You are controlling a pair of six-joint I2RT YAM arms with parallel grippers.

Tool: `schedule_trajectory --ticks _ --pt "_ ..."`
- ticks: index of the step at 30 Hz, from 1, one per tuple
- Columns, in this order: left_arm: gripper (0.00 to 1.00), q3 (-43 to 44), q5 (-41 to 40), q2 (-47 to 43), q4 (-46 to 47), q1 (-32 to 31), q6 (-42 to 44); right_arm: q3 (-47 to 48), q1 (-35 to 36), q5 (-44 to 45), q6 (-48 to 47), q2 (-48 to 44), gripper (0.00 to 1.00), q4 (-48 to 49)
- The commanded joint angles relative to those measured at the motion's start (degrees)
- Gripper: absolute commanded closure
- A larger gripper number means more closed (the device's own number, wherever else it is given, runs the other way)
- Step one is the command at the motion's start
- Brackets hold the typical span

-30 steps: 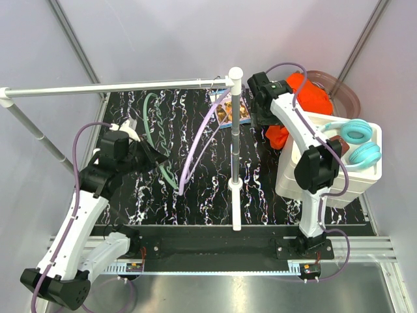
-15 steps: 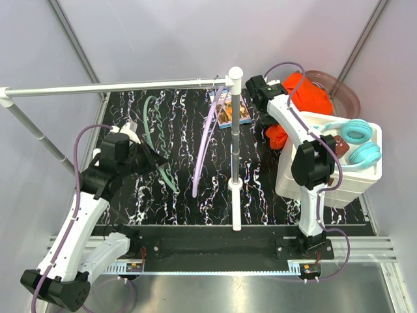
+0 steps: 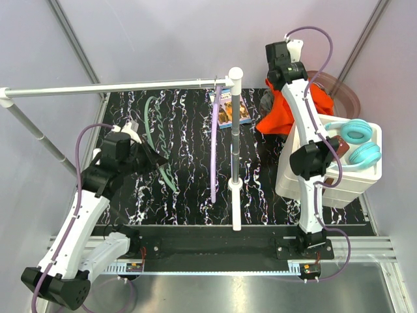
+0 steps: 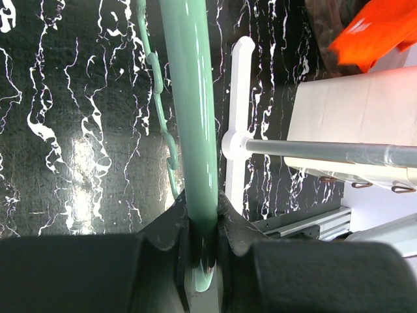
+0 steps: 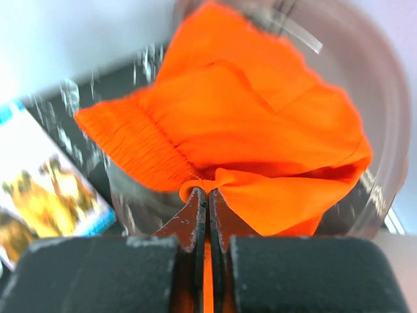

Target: Remove the shorts from the hanger

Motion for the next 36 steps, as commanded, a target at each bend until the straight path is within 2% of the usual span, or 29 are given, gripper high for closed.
schedule_trajectory --ticks 1,7,14,15,16,18,19,22,27,31,36 --pt "1.00 1.6 1.2 0.7 3.9 -0.1 1.9 9.8 -2.3 5.1 -2.9 4.4 1.00 6.6" --pt "1.00 2.2 4.9 1.4 4.1 -0.1 3.1 9.5 -4.5 5.8 -9.2 7.5 1.00 19.8" --pt "1.00 1.7 9.1 1.9 4.1 -0.1 2.6 15.5 -6.9 1.5 -10.6 11.8 0.97 20.0" --pt "1.00 1.6 9.1 1.9 4.1 -0.1 2.4 14.3 -6.7 0.7 -10.3 10.5 0.95 19.8" --pt "1.00 1.5 9.1 1.9 4.1 -0.1 2.1 13.0 -6.8 0.5 -9.7 9.5 0.83 19.8" --pt "1.00 1.8 9.2 1.9 4.1 -0.1 1.9 8.7 -6.7 0.2 -7.9 6.1 0.65 19.6" --pt "1.00 2.0 9.3 2.0 4.2 0.0 1.9 7.8 -6.7 -0.3 -7.4 5.1 0.51 19.4" --pt "1.00 2.6 9.7 2.3 4.3 0.0 1.5 8.7 -6.5 -1.7 -5.6 2.8 0.39 14.6" --pt "1.00 2.5 11.1 2.0 4.3 -0.1 -0.1 14.4 -5.4 -4.7 -3.5 -0.8 0.29 7.5" --pt "1.00 1.5 12.1 1.1 4.9 -0.1 -2.4 10.5 -3.1 -7.9 -0.8 -7.7 0.21 2.6" --pt "1.00 0.4 13.8 -1.0 6.2 -0.1 -3.3 7.2 0.1 -22.7 6.5 -14.4 0.16 -7.7"
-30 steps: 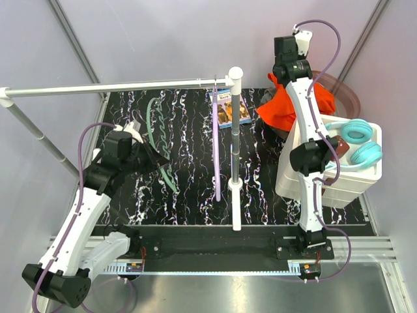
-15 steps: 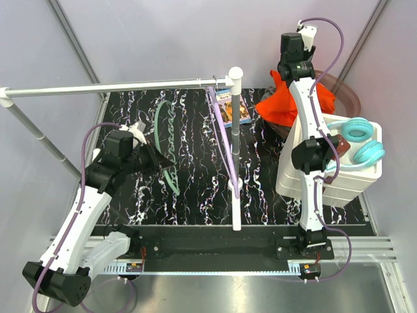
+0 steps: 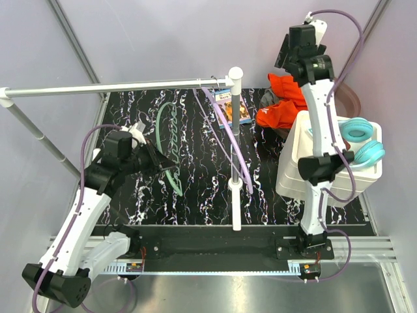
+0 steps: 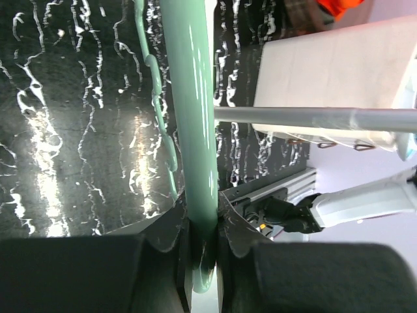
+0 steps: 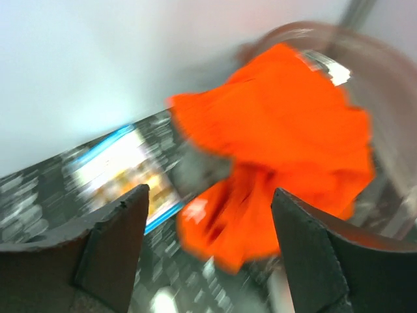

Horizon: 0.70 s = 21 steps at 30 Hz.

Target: Remove the shorts from the hanger

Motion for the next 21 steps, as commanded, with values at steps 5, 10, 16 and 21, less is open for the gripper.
schedule_trajectory --ticks 5,10,16,21 --pt "1.00 1.0 3.9 -5.2 5.5 -0.1 -1.7 -9.6 7.6 -20.0 7.8 -16.6 0.10 -14.3" --pt "1.00 7.8 0.6 -6.0 -2.3 -0.2 0.1 -25.4 7.9 -23.6 9.2 -27.0 0.09 -8.3" --pt "1.00 19.8 1.1 -4.5 -9.6 -0.2 4.4 -31.3 7.9 -26.6 8.8 -33.8 0.08 -7.5" --pt "1.00 22.0 10.2 -2.8 -9.7 -0.2 4.6 -39.0 7.9 -35.8 10.8 -39.8 0.00 -4.2"
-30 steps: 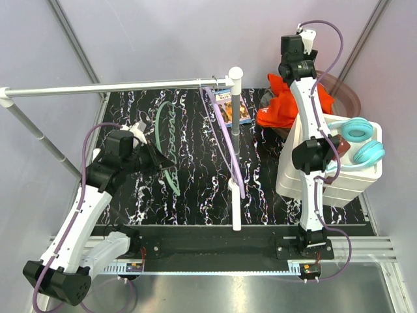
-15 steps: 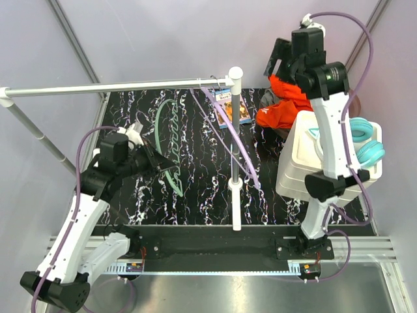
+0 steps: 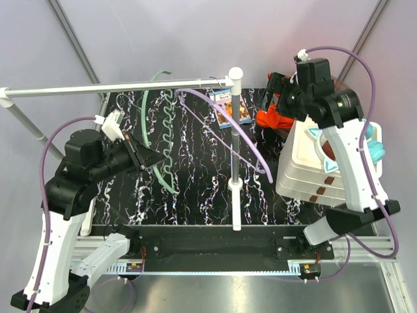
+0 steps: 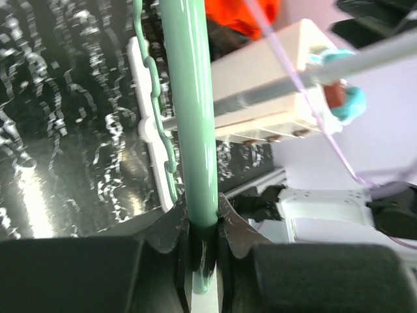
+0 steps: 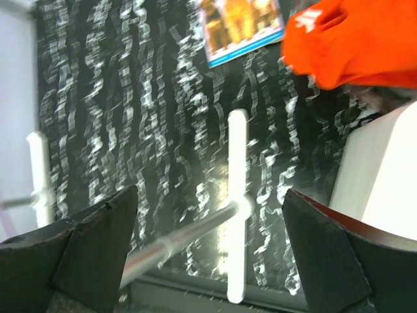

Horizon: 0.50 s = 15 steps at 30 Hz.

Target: Remove the shorts from the hanger

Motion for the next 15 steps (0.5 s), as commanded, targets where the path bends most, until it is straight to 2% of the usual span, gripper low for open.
schedule_trajectory --ticks 1,6,15 --pt "1.00 3.2 9.0 1.7 1.2 -0.1 2.4 -5.8 -0.1 -10.9 2.7 -7.0 0.00 4.7" --pt "1.00 10.2 5.9 3.5 0.3 -0.1 2.4 -15.7 -0.1 -13.6 4.4 -13.7 0.00 7.3" --pt "1.00 16.0 -0.3 3.0 -0.5 -0.1 3.2 -16.8 0.0 -13.7 3.6 -15.9 0.00 7.0"
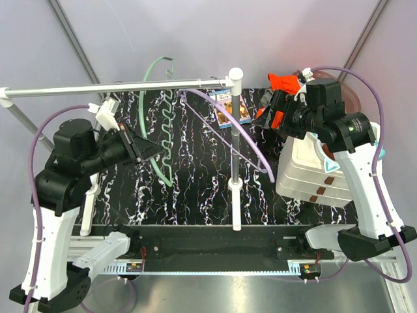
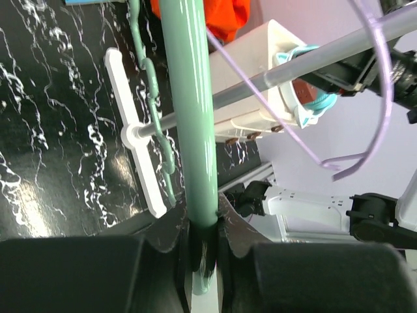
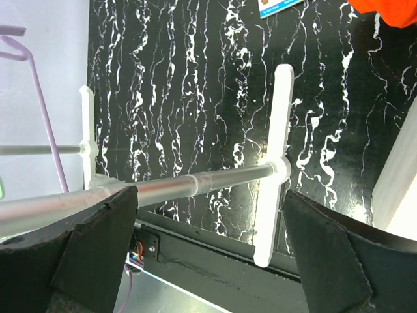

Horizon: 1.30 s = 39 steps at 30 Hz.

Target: Remove the shorts from the hanger

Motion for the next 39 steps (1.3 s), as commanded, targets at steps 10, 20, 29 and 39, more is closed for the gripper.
schedule_trajectory --ticks 10,20,29,39 --pt "1.00 4.8 -9.6 -6.0 7.5 0.0 4.9 -1.4 -0.2 -3.6 0.2 -1.0 0.00 3.1" --pt "1.00 4.5 -10.0 -6.7 10.7 -0.1 6.6 -2.2 -0.1 -4.1 1.1 -0.7 0.00 4.0" --pt "1.00 2.2 -10.7 -7.5 14.8 -0.1 -2.6 -2.5 -0.1 -3.7 1.1 -0.3 0.00 3.9" --pt "1.00 -1.7 -5.9 -7.7 23.8 0.0 -9.4 -2.9 -0.1 -3.5 1.1 -0.2 0.00 4.1"
